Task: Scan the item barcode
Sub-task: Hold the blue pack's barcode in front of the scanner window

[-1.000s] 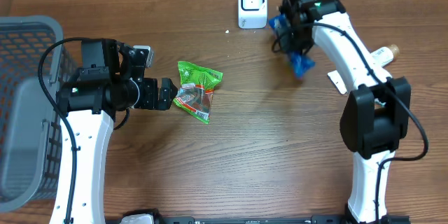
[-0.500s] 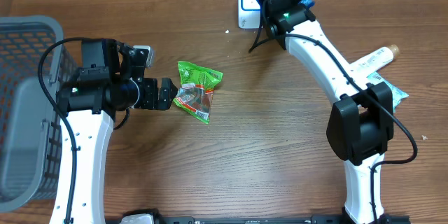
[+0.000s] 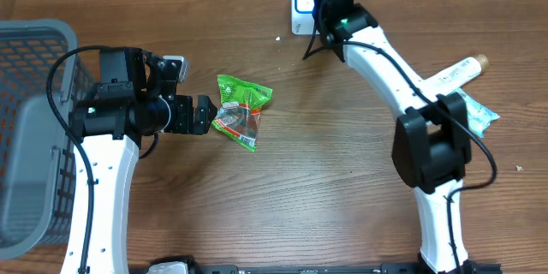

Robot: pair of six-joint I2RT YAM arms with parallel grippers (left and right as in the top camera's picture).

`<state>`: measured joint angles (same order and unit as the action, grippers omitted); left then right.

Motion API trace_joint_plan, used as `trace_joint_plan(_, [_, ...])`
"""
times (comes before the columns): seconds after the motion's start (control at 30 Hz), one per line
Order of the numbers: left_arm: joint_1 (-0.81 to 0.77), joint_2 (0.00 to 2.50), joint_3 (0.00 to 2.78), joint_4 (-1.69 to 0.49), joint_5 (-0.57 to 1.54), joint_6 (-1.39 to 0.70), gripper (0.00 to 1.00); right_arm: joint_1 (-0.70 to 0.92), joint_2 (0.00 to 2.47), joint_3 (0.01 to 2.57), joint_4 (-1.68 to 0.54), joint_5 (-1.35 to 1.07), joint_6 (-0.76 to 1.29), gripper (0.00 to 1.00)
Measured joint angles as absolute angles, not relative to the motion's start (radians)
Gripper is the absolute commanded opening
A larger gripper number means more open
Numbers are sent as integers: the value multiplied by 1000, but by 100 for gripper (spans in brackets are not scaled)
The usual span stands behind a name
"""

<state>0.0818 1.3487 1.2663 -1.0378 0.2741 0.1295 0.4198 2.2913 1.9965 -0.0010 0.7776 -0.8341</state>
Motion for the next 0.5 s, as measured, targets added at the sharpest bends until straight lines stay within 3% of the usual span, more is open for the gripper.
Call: trace_joint_plan(0.5, [82,1348,1266,-1038,274,130,100,421,2441,1996,143,800,-865,4])
